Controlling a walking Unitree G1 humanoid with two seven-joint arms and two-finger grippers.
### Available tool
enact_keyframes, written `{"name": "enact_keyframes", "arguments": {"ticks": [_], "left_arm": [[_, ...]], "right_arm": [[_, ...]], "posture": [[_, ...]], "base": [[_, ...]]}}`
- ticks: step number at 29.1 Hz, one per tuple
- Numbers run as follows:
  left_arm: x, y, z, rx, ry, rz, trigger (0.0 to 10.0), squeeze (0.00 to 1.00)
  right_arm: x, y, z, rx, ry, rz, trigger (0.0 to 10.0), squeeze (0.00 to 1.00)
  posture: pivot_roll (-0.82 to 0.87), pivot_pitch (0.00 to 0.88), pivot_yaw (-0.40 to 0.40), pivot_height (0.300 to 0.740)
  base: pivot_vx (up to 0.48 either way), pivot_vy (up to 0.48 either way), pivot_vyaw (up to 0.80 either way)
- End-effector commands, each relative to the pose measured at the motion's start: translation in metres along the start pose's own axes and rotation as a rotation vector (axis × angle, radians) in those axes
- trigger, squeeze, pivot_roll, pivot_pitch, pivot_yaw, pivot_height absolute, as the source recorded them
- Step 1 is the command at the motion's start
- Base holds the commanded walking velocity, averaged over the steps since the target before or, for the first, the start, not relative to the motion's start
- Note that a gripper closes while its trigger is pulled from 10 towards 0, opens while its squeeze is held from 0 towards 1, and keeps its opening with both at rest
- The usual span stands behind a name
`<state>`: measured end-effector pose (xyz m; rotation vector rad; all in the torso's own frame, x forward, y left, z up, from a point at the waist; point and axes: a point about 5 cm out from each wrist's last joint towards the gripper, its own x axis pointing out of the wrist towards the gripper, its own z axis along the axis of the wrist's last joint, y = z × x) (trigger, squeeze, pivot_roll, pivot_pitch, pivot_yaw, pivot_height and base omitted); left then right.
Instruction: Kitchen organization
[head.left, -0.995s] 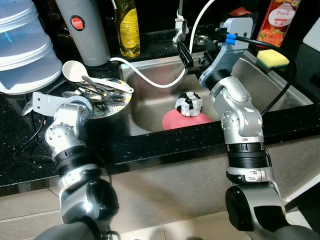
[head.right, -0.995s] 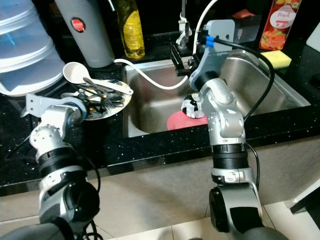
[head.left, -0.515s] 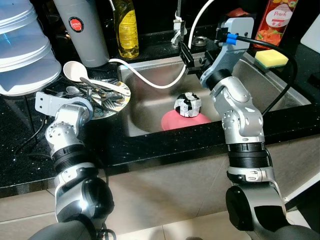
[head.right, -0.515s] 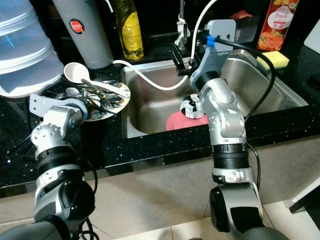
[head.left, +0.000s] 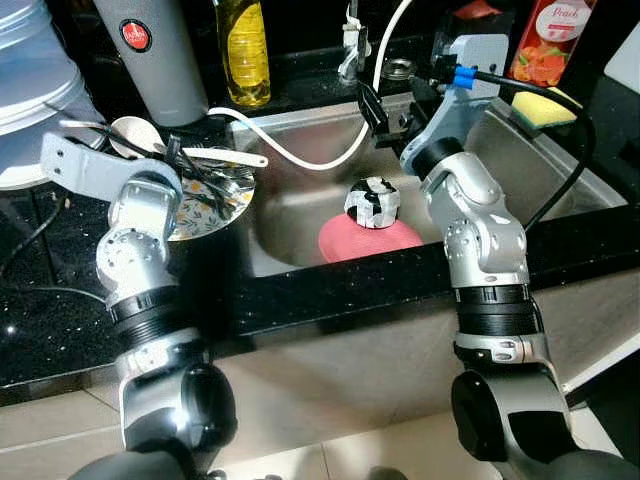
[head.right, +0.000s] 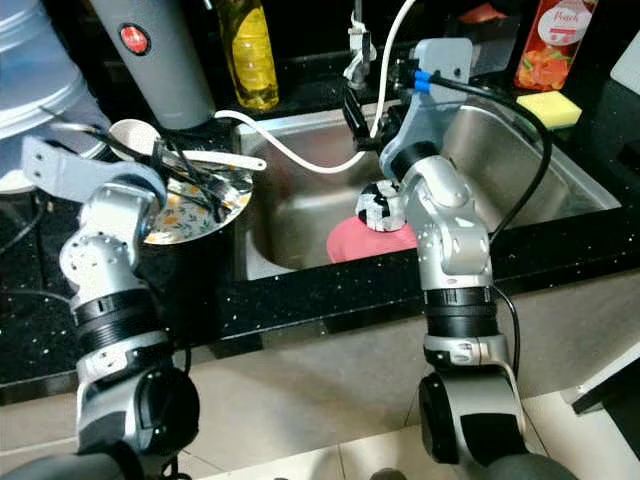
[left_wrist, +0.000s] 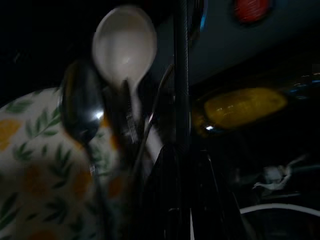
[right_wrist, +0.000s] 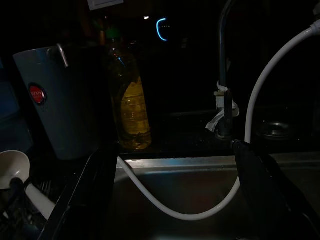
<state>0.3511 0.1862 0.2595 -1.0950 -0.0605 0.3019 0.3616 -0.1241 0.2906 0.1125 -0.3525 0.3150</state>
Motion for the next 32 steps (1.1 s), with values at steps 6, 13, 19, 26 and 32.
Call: {"name": "enact_keyframes", "arguments": {"ticks": [6, 13, 19, 26, 32], "left_arm": [[-0.011, -0.013, 0.006, 0.195, -0.138, -0.068, 10.0, 0.0], [-0.018, -0.016, 0.02, 0.406, -0.32, -0.044, 10.0, 0.0], [-0.019, -0.024, 0.046, 0.597, -0.492, -0.041, 10.0, 0.0], [-0.009, -0.023, 0.056, 0.719, -0.418, -0.096, 10.0, 0.0], [-0.013, -0.026, 0.022, 1.078, -0.188, -0.403, 10.0, 0.0]], "right_arm": [[0.003, 0.006, 0.001, 0.016, -0.002, 0.02, 10.0, 0.0], [0.003, 0.006, 0.0, 0.019, -0.003, 0.018, 10.0, 0.0], [0.003, 0.006, 0.0, 0.02, -0.001, 0.019, 10.0, 0.0], [0.003, 0.006, -0.001, 0.022, 0.001, 0.023, 10.0, 0.0], [0.002, 0.008, 0.002, 0.099, -0.002, 0.092, 10.0, 0.0]], "posture": [[-0.1, 0.026, 0.064, 0.74], [-0.1, 0.026, 0.064, 0.74], [-0.1, 0.024, 0.062, 0.74], [-0.1, 0.017, 0.063, 0.74], [-0.1, 0.015, 0.061, 0.74]], "base": [[0.0, 0.0, 0.0], [0.0, 0.0, 0.0], [0.0, 0.0, 0.0], [0.0, 0.0, 0.0], [0.0, 0.0, 0.0]]}}
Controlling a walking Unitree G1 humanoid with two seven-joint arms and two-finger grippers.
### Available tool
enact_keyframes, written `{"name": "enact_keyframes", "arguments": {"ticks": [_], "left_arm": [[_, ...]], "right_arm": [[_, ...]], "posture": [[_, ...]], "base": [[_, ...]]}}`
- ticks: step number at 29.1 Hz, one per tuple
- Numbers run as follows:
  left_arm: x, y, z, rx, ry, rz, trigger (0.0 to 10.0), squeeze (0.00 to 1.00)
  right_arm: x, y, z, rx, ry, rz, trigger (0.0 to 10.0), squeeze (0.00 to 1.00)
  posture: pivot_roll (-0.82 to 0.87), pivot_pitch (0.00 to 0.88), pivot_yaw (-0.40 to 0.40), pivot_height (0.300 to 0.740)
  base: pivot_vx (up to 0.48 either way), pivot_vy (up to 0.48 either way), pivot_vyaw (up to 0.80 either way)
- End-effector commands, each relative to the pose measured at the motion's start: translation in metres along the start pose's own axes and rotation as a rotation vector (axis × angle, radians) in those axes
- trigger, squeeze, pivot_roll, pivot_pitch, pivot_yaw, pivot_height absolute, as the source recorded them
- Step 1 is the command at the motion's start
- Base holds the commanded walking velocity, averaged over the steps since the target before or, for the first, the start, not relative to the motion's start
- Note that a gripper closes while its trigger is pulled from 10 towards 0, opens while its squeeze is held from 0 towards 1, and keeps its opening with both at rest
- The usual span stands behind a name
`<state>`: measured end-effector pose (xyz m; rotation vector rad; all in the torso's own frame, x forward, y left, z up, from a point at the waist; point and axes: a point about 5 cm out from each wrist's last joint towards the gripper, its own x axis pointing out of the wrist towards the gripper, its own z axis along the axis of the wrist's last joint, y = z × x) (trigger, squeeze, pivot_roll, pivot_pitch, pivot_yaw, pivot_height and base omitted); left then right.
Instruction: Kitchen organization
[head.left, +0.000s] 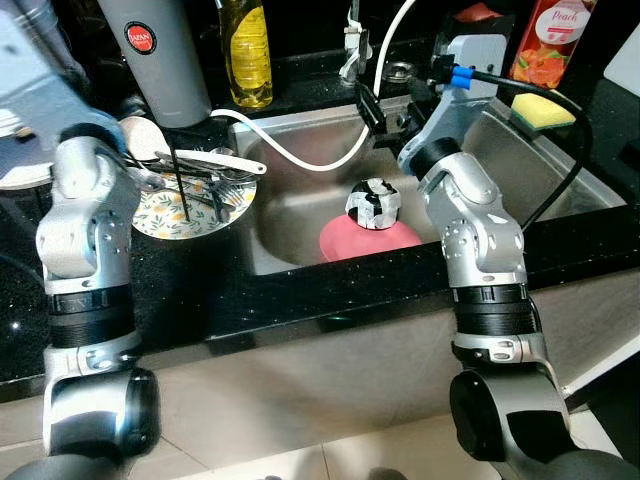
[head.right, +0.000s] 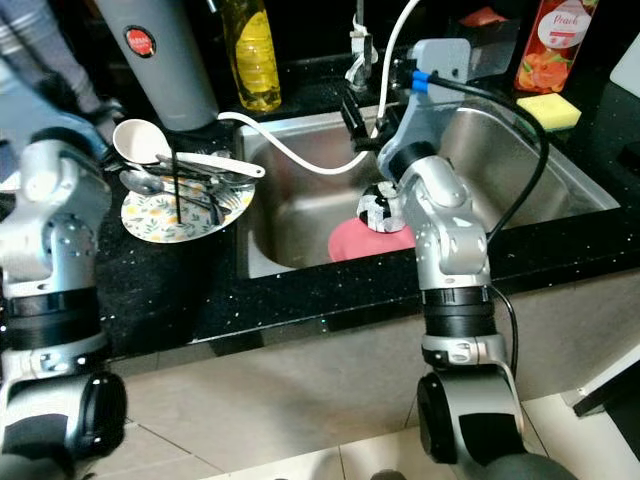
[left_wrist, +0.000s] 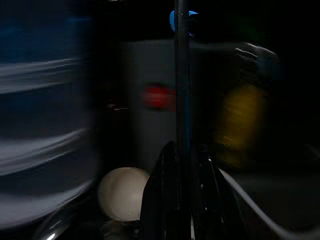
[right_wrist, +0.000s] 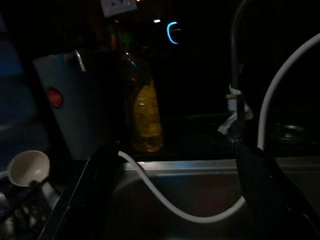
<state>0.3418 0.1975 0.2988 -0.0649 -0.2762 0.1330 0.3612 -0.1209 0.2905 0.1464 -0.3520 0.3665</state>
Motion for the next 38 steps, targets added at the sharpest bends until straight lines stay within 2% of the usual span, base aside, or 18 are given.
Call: {"name": "enact_keyframes", "arguments": {"ticks": [1, 3, 4, 5, 7, 10, 11, 12, 14, 15, 16, 19, 20, 25, 30, 31, 32, 38], "left_arm": [[-0.004, -0.005, -0.005, 0.081, 0.024, -0.105, 10.0, 0.0], [-0.011, -0.017, -0.006, 0.086, 0.031, -0.251, 10.0, 0.0], [-0.017, -0.027, -0.006, 0.003, 0.056, -0.372, 10.0, 0.0], [-0.017, -0.027, -0.006, 0.003, 0.056, -0.372, 10.0, 0.0], [-0.03, -0.042, -0.003, -0.098, 0.068, -0.581, 10.0, 0.0], [-0.035, -0.046, -0.002, -0.131, 0.076, -0.653, 10.0, 0.0], [-0.044, -0.051, -0.001, -0.151, 0.08, -0.762, 10.0, 0.0], [-0.044, -0.051, -0.001, -0.151, 0.08, -0.762, 10.0, 0.0], [-0.059, -0.06, 0.004, -0.212, 0.094, -0.949, 10.0, 0.0], [-0.059, -0.06, 0.004, -0.212, 0.094, -0.949, 10.0, 0.0], [-0.066, -0.066, 0.006, -0.275, 0.103, -1.042, 10.0, 0.0], [-0.071, -0.07, 0.009, -0.328, 0.108, -1.094, 10.0, 0.0], [-0.077, -0.078, 0.009, -0.404, 0.123, -1.179, 10.0, 0.0], [-0.085, -0.083, 0.003, -0.397, 0.171, -1.265, 10.0, 0.0], [-0.084, -0.082, -0.001, -0.372, 0.194, -1.261, 10.0, 0.0], [-0.084, -0.08, -0.002, -0.367, 0.208, -1.269, 10.0, 0.0], [-0.084, -0.079, -0.002, -0.366, 0.211, -1.27, 10.0, 0.0], [-0.08, -0.078, -0.004, -0.352, 0.216, -1.24, 10.0, 0.0]], "right_arm": [[0.002, 0.005, 0.003, 0.057, 0.001, 0.047, 10.0, 0.0], [0.001, 0.007, 0.005, 0.136, 0.001, 0.092, 10.0, 0.0], [-0.001, 0.009, 0.008, 0.178, -0.007, 0.133, 10.0, 0.0], [-0.001, 0.009, 0.008, 0.178, -0.007, 0.133, 10.0, 0.0], [-0.006, 0.016, 0.016, 0.225, -0.035, 0.232, 10.0, 0.0], [-0.008, 0.018, 0.018, 0.235, -0.045, 0.27, 10.0, 0.0], [-0.015, 0.023, 0.024, 0.233, -0.061, 0.359, 10.0, 0.0], [-0.015, 0.023, 0.024, 0.233, -0.061, 0.359, 10.0, 0.0], [-0.027, 0.031, 0.031, 0.223, -0.08, 0.49, 10.0, 0.0], [-0.027, 0.031, 0.031, 0.223, -0.08, 0.49, 10.0, 0.0], [-0.032, 0.035, 0.033, 0.222, -0.088, 0.541, 10.0, 0.0], [-0.034, 0.038, 0.033, 0.223, -0.091, 0.563, 10.0, 0.0], [-0.036, 0.043, 0.032, 0.251, -0.084, 0.589, 10.0, 0.0], [-0.04, 0.048, 0.03, 0.307, -0.055, 0.636, 10.0, 0.0], [-0.042, 0.048, 0.033, 0.334, -0.064, 0.658, 10.0, 0.0], [-0.044, 0.047, 0.035, 0.346, -0.071, 0.67, 4.4, 0.0], [-0.045, 0.046, 0.035, 0.35, -0.073, 0.673, 0.0, 0.0], [-0.045, 0.044, 0.037, 0.384, -0.072, 0.676, 0.0, 0.0]], "posture": [[-0.1, 0.015, 0.061, 0.74], [-0.1, 0.013, 0.06, 0.74], [-0.1, 0.011, 0.06, 0.74], [-0.1, 0.011, 0.06, 0.74], [-0.11, 0.012, 0.064, 0.74], [-0.11, 0.011, 0.066, 0.74], [-0.12, 0.014, 0.071, 0.74], [-0.12, 0.014, 0.071, 0.74], [-0.12, 0.019, 0.078, 0.74], [-0.12, 0.019, 0.078, 0.74], [-0.12, 0.02, 0.083, 0.74], [-0.12, 0.023, 0.087, 0.74], [-0.13, 0.025, 0.087, 0.74], [-0.13, 0.025, 0.089, 0.74], [-0.13, 0.024, 0.089, 0.74], [-0.13, 0.024, 0.088, 0.74], [-0.13, 0.023, 0.088, 0.74], [-0.13, 0.022, 0.085, 0.74]], "base": [[0.0, 0.0, 0.0], [0.0, 0.0, 0.0], [0.0, 0.0, 0.0], [0.0, 0.0, 0.0], [0.0, 0.0, 0.0], [0.0, 0.0, 0.0], [0.0, 0.0, 0.0], [0.0, 0.0, 0.0], [0.0, 0.0, 0.0], [0.0, 0.0, 0.0], [0.0, 0.0, 0.0], [0.0, 0.0, 0.0], [0.0, 0.0, 0.0], [0.0, 0.0, 0.0], [0.0, 0.0, 0.0], [0.0, 0.0, 0.0], [0.0, 0.0, 0.0], [0.0, 0.0, 0.0]]}}
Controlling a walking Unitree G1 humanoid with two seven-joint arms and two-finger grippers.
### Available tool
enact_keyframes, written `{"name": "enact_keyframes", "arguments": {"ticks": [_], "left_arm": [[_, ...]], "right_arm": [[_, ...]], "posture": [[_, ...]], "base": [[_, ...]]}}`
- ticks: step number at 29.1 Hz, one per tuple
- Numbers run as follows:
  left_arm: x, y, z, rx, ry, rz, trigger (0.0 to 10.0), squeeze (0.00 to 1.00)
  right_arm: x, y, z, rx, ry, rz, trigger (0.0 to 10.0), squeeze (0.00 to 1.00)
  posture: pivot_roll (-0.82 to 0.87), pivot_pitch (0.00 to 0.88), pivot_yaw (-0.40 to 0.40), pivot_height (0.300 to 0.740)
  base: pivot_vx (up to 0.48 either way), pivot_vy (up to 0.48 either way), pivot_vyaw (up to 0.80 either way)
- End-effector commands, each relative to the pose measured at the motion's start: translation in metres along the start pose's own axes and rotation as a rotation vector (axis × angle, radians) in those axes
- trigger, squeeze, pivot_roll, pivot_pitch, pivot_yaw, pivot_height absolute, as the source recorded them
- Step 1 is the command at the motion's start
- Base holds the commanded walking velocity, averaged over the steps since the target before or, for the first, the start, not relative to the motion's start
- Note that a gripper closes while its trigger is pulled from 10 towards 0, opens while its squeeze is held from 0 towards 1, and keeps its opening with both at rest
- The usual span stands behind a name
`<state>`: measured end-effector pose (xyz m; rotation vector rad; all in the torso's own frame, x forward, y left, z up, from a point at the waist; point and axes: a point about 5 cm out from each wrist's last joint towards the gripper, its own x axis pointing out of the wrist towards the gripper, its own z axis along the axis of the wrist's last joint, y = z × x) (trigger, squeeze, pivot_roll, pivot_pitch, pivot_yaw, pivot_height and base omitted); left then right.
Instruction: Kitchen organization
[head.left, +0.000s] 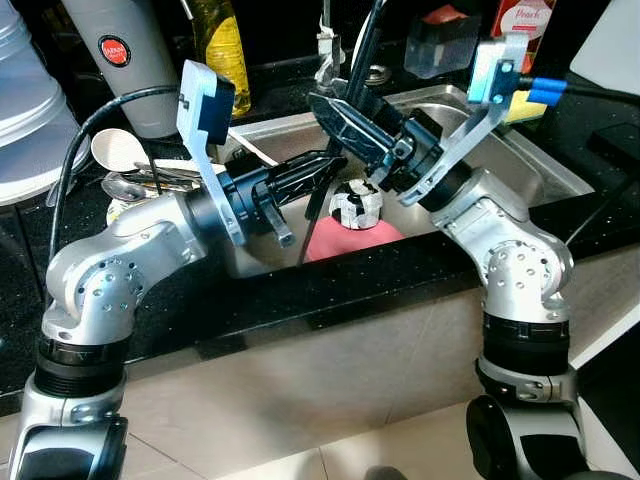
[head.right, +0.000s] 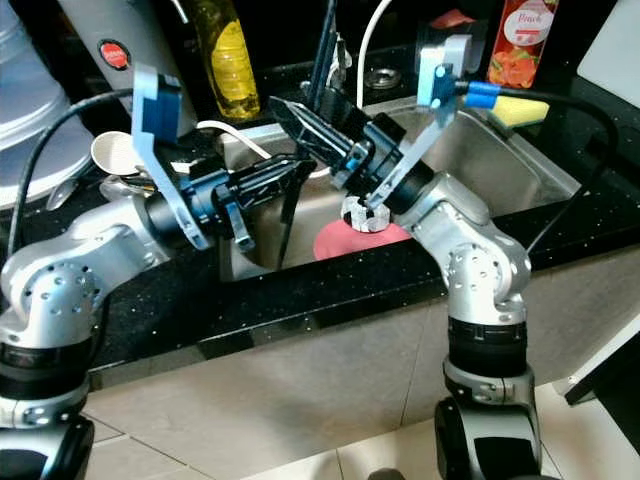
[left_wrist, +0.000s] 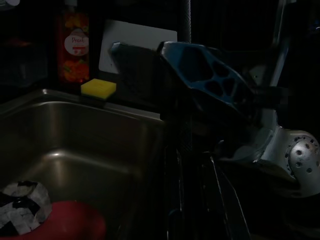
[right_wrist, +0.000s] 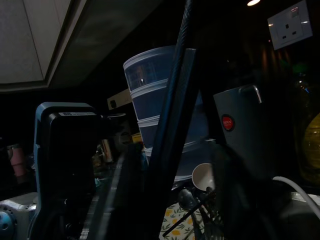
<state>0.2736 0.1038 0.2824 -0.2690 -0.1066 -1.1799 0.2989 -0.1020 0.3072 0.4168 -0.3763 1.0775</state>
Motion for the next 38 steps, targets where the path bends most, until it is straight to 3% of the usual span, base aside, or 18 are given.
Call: {"name": "enact_keyframes", "arguments": {"ticks": [1, 8, 19, 20, 26, 27, 30, 34, 38], "left_arm": [[-0.005, 0.006, -0.001, 0.019, 0.032, 0.041, 10.0, 0.0], [-0.005, 0.01, 0.002, 0.083, 0.032, 0.09, 10.0, 0.0], [0.003, 0.009, -0.001, 0.089, 0.028, 0.099, 10.0, 0.0], [0.005, 0.012, 0.001, 0.086, 0.01, 0.118, 10.0, 1.0], [0.006, 0.014, 0.009, 0.06, -0.051, 0.129, 10.0, 1.0], [0.004, 0.014, 0.012, 0.057, -0.074, 0.13, 10.0, 0.0], [0.0, 0.014, 0.016, 0.051, -0.095, 0.139, 10.0, 0.0], [-0.009, 0.021, 0.013, 0.047, -0.102, 0.216, 10.0, 0.0], [-0.014, 0.027, 0.014, 0.036, -0.136, 0.293, 10.0, 0.0]], "right_arm": [[-0.001, 0.005, 0.005, 0.007, -0.013, 0.027, 0.0, 0.0], [-0.002, 0.004, 0.005, 0.02, -0.005, 0.024, 0.0, 0.0], [0.0, -0.002, 0.001, 0.017, 0.014, -0.023, 0.0, 0.0], [0.0, -0.006, -0.001, 0.009, 0.034, -0.054, 10.0, 0.0], [0.001, -0.01, -0.004, -0.002, 0.05, -0.09, 10.0, 0.0], [0.0, -0.012, -0.004, -0.006, 0.053, -0.108, 10.0, 0.0], [0.0, -0.018, -0.006, -0.012, 0.059, -0.161, 10.0, 0.0], [-0.004, -0.056, -0.008, -0.055, 0.042, -0.444, 10.0, 0.0], [-0.001, -0.08, -0.011, -0.117, 0.052, -0.574, 10.0, 0.0]], "posture": [[-0.13, 0.022, 0.084, 0.74], [-0.13, 0.022, 0.081, 0.74], [-0.13, 0.025, 0.079, 0.74], [-0.13, 0.024, 0.08, 0.74], [-0.13, 0.027, 0.082, 0.74], [-0.13, 0.027, 0.08, 0.74], [-0.12, 0.028, 0.078, 0.74], [-0.12, 0.025, 0.075, 0.74], [-0.11, 0.021, 0.071, 0.74]], "base": [[0.0, 0.0, 0.0], [0.0, 0.0, 0.0], [0.0, 0.0, 0.0], [0.0, 0.0, 0.0], [0.0, 0.0, 0.0], [0.0, 0.0, 0.0], [0.0, 0.0, 0.0], [0.0, 0.0, 0.0], [0.0, 0.0, 0.0]]}}
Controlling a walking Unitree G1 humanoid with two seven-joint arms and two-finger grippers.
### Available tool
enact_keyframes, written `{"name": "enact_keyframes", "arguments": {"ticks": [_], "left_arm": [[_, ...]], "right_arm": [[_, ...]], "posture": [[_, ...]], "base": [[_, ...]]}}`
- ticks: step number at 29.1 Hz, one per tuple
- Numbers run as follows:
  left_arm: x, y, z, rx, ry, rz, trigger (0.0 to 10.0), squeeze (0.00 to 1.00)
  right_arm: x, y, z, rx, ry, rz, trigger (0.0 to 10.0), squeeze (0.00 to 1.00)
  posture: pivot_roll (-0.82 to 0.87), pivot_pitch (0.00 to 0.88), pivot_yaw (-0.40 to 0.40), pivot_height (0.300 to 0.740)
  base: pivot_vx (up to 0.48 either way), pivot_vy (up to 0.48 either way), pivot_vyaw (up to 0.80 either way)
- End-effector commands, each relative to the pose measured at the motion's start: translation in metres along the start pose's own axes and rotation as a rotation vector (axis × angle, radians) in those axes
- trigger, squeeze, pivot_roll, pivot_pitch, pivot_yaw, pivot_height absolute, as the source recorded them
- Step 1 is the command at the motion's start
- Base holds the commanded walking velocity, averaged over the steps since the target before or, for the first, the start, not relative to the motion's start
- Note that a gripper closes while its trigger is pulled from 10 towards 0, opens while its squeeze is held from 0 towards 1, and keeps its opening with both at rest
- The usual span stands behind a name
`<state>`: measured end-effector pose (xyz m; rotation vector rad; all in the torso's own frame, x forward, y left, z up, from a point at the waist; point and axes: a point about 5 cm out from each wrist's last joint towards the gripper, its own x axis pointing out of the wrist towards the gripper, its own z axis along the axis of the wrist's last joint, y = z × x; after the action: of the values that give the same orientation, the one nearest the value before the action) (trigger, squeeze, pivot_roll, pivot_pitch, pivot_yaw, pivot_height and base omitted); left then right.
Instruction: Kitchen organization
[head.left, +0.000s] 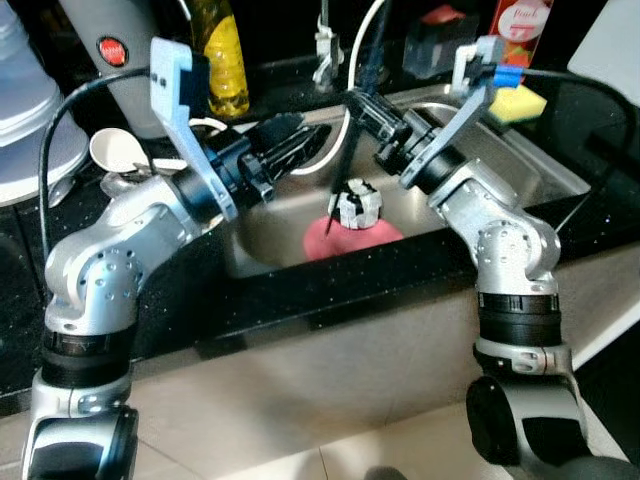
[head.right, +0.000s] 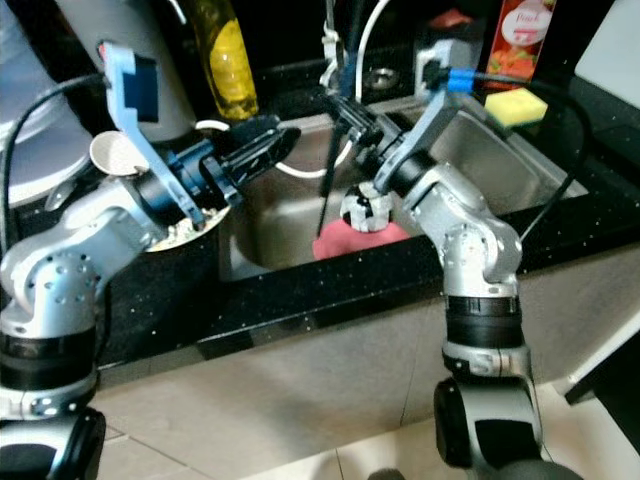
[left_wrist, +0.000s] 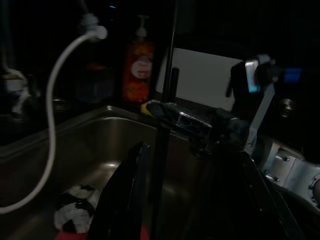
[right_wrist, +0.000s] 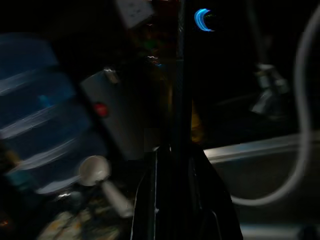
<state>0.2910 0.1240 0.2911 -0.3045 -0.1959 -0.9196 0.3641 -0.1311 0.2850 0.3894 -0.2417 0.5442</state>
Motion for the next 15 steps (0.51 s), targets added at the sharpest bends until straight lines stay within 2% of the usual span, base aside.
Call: {"name": "enact_keyframes", "arguments": {"ticks": [1, 2, 3, 4, 6, 7, 8, 9, 10, 11, 12, 14, 15], "left_arm": [[-0.003, 0.006, -0.001, -0.006, -0.017, 0.051, 10.0, 0.0], [-0.004, 0.008, 0.001, -0.007, -0.031, 0.078, 10.0, 0.0], [-0.004, 0.011, 0.005, -0.006, -0.054, 0.128, 10.0, 0.0], [-0.004, 0.011, 0.005, -0.006, -0.054, 0.128, 10.0, 0.0], [-0.005, 0.022, 0.009, 0.032, -0.024, 0.253, 10.0, 0.0], [-0.005, 0.022, 0.009, 0.032, -0.024, 0.253, 10.0, 0.0], [-0.005, 0.027, 0.009, 0.058, 0.014, 0.314, 10.0, 0.0], [-0.005, 0.027, 0.009, 0.058, 0.014, 0.314, 10.0, 0.0], [-0.002, 0.033, 0.007, 0.056, 0.072, 0.374, 10.0, 0.0], [0.002, 0.038, 0.001, 0.02, 0.142, 0.406, 10.0, 0.0], [0.002, 0.038, 0.001, 0.02, 0.142, 0.406, 10.0, 0.0], [0.008, 0.041, -0.01, -0.028, 0.248, 0.409, 10.0, 0.0], [0.008, 0.041, -0.01, -0.028, 0.248, 0.409, 10.0, 0.0]], "right_arm": [[0.007, -0.003, -0.001, -0.035, -0.005, -0.036, 10.0, 0.0], [0.014, -0.007, -0.005, -0.087, 0.024, -0.067, 10.0, 0.0], [0.027, -0.012, -0.013, -0.225, 0.113, -0.11, 10.0, 0.0], [0.027, -0.012, -0.013, -0.225, 0.113, -0.11, 10.0, 0.0], [0.034, -0.021, -0.028, -0.325, 0.242, -0.161, 10.0, 0.0], [0.034, -0.021, -0.028, -0.325, 0.242, -0.161, 10.0, 0.0], [0.035, -0.025, -0.038, -0.384, 0.309, -0.177, 10.0, 0.0], [0.035, -0.025, -0.038, -0.384, 0.309, -0.177, 10.0, 0.0], [0.034, -0.03, -0.049, -0.439, 0.38, -0.195, 10.0, 0.0], [0.032, -0.031, -0.058, -0.488, 0.429, -0.192, 10.0, 0.0], [0.032, -0.031, -0.058, -0.488, 0.429, -0.192, 10.0, 0.0], [0.03, -0.031, -0.068, -0.533, 0.477, -0.177, 10.0, 0.0], [0.03, -0.031, -0.068, -0.533, 0.477, -0.177, 10.0, 0.0]], "posture": [[-0.11, 0.021, 0.071, 0.74], [-0.1, 0.022, 0.07, 0.74], [-0.1, 0.027, 0.067, 0.74], [-0.1, 0.027, 0.067, 0.74], [-0.08, 0.037, 0.056, 0.74], [-0.08, 0.037, 0.056, 0.74], [-0.07, 0.039, 0.052, 0.74], [-0.07, 0.039, 0.052, 0.74], [-0.05, 0.047, 0.042, 0.74], [-0.02, 0.054, 0.037, 0.74], [-0.02, 0.054, 0.037, 0.74], [-0.01, 0.062, 0.039, 0.74], [-0.01, 0.062, 0.039, 0.74]], "base": [[0.0, 0.0, 0.0], [0.0, 0.0, 0.0], [0.0, 0.0, 0.0], [0.0, 0.0, 0.0], [0.0, 0.0, 0.0], [0.0, 0.0, 0.0], [0.0, 0.0, 0.0], [0.0, 0.0, 0.0], [0.0, 0.0, 0.0], [0.0, 0.0, 0.0], [0.0, 0.0, 0.0], [0.0, 0.0, 0.0], [0.0, 0.0, 0.0]]}}
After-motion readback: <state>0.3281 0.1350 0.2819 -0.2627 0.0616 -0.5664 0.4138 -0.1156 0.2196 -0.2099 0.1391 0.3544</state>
